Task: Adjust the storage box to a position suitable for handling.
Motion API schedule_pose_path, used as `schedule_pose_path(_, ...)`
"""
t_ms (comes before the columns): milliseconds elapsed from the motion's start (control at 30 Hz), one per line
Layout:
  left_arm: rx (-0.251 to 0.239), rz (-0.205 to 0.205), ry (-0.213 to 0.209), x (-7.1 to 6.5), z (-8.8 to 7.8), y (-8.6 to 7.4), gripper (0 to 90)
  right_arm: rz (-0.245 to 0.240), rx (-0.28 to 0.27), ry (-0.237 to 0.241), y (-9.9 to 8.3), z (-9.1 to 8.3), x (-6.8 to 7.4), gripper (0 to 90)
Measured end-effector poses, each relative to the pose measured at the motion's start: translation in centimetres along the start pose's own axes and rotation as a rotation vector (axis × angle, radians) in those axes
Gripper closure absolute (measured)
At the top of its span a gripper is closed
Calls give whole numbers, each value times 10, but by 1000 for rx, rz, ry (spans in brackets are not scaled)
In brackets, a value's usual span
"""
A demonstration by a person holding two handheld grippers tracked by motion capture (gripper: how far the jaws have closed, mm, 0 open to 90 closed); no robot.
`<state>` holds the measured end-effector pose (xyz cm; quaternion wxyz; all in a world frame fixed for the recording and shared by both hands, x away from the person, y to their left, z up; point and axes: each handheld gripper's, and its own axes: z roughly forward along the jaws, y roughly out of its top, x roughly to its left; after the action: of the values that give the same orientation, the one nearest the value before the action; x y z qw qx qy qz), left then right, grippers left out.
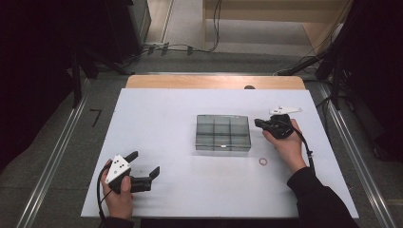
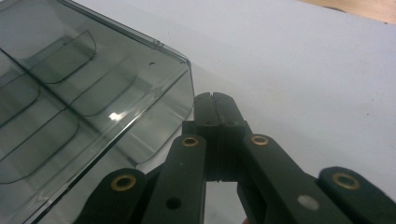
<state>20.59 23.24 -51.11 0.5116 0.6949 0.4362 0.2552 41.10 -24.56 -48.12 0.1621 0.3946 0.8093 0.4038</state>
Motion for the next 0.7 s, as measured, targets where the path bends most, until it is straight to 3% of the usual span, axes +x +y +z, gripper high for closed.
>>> schedule_pose_path(367,11,2,0,0,1,0,0,3,-19,13,-1,19,-1,881)
schedule_pose_path(467,21,-1,35,-3,2,2,10,10,-20,17,-2,21,1,881)
schedule_pose_path(700,39,-30,-5,-8,9,9,20,-6,-35,46,-3,26,2,882)
